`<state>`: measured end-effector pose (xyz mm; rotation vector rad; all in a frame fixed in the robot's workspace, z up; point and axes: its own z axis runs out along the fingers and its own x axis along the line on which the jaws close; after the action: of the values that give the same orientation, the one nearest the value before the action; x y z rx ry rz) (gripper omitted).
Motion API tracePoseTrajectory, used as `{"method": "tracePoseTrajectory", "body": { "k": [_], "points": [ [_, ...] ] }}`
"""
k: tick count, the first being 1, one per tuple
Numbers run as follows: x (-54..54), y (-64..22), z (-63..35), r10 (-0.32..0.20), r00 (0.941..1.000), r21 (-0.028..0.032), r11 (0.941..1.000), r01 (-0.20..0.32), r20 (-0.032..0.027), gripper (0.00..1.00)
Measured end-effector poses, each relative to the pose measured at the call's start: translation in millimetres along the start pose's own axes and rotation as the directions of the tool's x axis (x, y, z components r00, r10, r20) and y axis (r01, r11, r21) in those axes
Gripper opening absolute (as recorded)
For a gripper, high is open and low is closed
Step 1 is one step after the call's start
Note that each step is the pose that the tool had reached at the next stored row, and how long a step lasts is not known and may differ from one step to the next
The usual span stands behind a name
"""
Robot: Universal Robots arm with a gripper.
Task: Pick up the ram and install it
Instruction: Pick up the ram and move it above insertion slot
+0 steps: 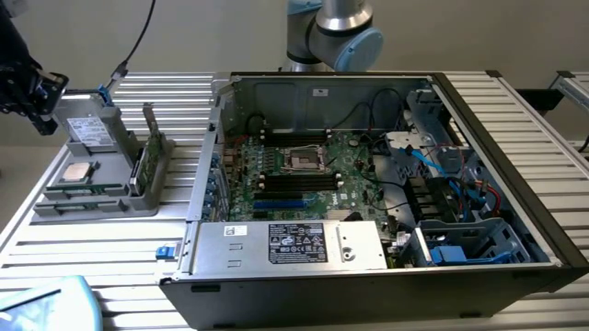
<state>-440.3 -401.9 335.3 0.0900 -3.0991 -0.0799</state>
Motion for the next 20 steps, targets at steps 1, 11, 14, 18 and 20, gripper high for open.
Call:
{"method": "tracePoseTrajectory", "body": {
  "k": [1, 11, 14, 18, 20],
  "points": [
    [0.0, 0.0, 0.1, -0.018, 0.9998, 0.0008, 0.9998, 0.018, -0.0011, 0.1],
    [0.0, 0.0, 0.8, -0.199, 0.98, 0.0058, 0.98, 0.199, -0.0111, 0.1],
    [0.0, 0.0, 0.9, -0.252, 0.9677, 0.0067, 0.9678, 0.252, -0.0143, 0.1],
    [0.0, 0.0, 1.0, -0.32, 0.9471, 0.0077, 0.9472, 0.321, -0.0185, 0.1],
    [0.0, 0.0, 1.1, -0.356, 0.9343, 0.0081, 0.9344, 0.356, -0.0207, 0.1]
  ]
}}
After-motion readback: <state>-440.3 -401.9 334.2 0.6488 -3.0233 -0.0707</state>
